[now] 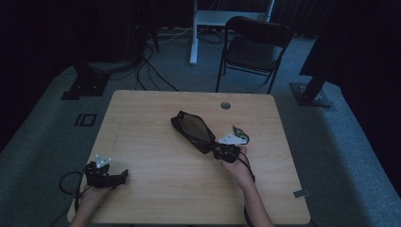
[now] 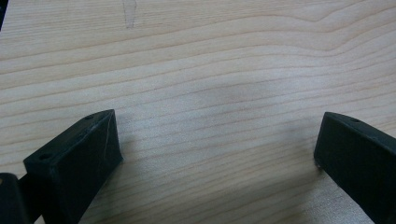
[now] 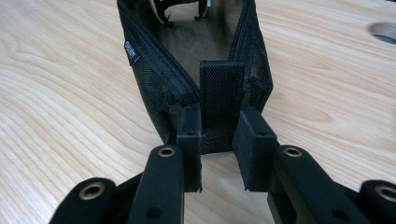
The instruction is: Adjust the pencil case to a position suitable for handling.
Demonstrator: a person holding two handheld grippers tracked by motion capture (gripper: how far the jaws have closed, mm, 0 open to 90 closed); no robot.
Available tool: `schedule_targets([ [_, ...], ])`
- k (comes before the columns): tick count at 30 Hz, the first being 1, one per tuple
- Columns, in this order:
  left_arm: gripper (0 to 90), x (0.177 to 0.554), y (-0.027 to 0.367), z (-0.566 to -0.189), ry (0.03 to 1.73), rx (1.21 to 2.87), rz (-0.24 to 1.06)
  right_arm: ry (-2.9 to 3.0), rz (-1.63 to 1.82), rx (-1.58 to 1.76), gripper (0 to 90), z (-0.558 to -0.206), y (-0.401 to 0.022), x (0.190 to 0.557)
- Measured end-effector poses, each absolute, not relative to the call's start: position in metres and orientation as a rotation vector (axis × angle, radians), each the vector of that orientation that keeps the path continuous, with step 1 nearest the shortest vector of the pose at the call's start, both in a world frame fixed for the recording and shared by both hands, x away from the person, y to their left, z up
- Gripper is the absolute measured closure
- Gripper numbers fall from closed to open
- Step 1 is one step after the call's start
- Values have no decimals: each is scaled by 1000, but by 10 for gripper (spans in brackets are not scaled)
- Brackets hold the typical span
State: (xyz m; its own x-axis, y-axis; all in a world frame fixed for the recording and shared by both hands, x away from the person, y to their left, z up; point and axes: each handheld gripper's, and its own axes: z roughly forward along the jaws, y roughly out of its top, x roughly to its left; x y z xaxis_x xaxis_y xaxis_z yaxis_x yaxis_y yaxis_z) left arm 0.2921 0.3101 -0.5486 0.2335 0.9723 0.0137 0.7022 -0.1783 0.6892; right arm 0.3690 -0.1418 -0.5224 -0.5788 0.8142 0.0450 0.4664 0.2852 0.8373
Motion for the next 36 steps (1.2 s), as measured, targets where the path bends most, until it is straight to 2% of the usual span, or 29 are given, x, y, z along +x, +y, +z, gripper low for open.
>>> schedule_targets([
  [11, 6, 292, 310, -549, 1530, 1952, 627, 2107, 1175, 1189, 731, -522, -178, 341],
  [36, 6, 292, 310, -549, 1530, 1952, 627, 1995, 1178, 1264, 732, -523, -197, 274],
])
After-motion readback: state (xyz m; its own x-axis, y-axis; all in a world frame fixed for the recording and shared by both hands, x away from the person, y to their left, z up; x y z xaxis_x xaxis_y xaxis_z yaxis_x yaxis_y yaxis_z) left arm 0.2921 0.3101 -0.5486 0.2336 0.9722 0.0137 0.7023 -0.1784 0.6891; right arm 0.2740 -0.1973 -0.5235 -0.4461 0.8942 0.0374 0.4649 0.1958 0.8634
